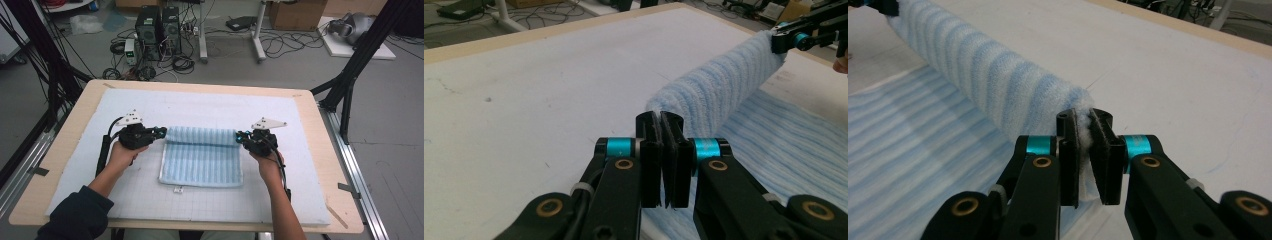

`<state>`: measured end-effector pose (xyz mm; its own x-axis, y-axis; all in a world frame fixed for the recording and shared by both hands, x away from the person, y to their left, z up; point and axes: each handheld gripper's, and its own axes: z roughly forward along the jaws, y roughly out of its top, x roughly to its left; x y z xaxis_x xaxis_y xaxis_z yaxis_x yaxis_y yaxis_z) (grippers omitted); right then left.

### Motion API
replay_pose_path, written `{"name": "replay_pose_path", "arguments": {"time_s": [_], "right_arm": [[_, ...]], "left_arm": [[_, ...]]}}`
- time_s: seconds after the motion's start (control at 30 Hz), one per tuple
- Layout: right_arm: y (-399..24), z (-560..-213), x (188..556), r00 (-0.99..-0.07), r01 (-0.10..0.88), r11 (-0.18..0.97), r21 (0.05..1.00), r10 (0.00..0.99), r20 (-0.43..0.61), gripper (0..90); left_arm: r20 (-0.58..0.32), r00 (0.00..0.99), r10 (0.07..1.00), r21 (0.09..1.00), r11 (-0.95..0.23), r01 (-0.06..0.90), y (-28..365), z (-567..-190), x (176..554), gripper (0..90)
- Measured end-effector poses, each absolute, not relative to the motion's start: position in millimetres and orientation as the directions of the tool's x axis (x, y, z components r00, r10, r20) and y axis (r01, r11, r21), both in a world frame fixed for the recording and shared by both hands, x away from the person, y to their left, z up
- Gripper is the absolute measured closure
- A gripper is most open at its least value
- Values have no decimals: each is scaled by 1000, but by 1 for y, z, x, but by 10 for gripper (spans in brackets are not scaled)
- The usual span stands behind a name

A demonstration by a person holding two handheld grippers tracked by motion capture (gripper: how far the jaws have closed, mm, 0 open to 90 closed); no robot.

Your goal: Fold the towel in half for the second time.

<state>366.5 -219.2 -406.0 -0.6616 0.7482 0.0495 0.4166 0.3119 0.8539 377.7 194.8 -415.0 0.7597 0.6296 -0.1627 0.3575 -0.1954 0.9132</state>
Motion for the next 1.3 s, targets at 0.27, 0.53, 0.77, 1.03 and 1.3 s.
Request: {"name": "replay_pose_path", "arguments": {"time_s": [0.27,0.53,0.77,1.03,1.3], "right_arm": [[-224,-419,333,-665,419,310,853,745,56,828],[-224,-428,304,-660,429,294,854,748,75,828],[-223,-430,279,-663,423,313,850,746,55,830],[-225,-431,259,-668,420,335,843,744,36,838],[-224,-433,245,-673,445,359,821,739,42,686]], "left_arm": [[-144,777,613,912,-221,344,192,-425,345,863],[-138,782,608,910,-234,343,195,-434,318,861],[-125,789,602,904,-258,340,195,-439,299,861],[-131,805,579,897,-277,345,194,-444,278,861],[-158,768,621,897,-235,374,199,-440,272,530]]}}
